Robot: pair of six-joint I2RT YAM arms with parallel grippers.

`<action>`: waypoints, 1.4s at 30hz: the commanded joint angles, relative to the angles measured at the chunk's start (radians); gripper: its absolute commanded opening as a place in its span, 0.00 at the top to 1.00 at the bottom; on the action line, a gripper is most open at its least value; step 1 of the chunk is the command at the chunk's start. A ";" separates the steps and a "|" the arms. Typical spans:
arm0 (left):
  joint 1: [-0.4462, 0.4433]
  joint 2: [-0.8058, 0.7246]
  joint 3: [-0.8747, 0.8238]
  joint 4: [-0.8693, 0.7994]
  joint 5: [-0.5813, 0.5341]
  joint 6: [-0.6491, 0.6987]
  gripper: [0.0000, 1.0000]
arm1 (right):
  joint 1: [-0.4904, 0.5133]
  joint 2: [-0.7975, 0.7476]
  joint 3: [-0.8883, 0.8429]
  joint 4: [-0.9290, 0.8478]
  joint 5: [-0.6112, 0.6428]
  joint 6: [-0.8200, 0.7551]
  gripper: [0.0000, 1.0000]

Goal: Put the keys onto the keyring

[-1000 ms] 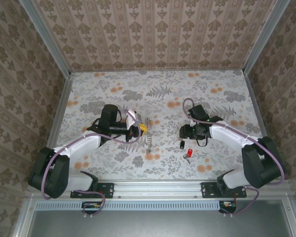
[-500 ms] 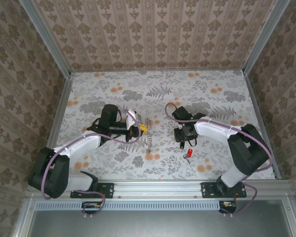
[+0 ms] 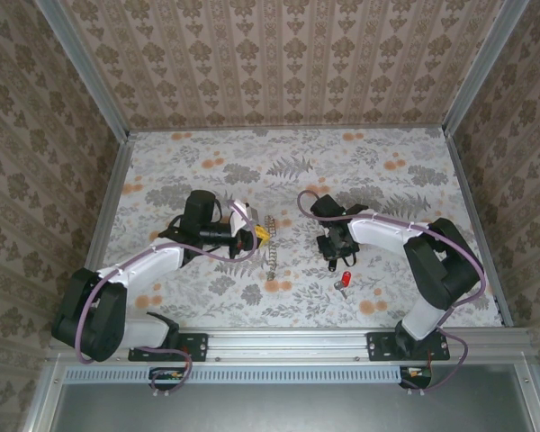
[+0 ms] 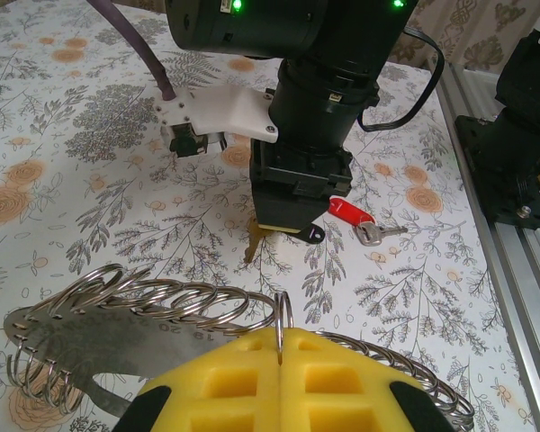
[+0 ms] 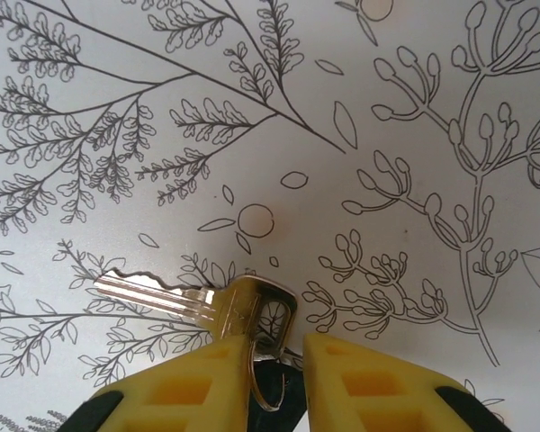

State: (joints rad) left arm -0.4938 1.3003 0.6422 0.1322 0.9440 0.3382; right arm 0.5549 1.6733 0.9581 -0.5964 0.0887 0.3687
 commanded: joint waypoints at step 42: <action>0.000 -0.004 0.040 -0.020 0.049 0.035 1.00 | -0.026 -0.009 0.022 -0.029 -0.033 0.007 0.82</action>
State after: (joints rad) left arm -0.4942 1.3003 0.6449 0.1104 0.9474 0.3458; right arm 0.5339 1.6524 0.9588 -0.6094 0.0708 0.3695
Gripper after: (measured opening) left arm 0.043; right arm 0.181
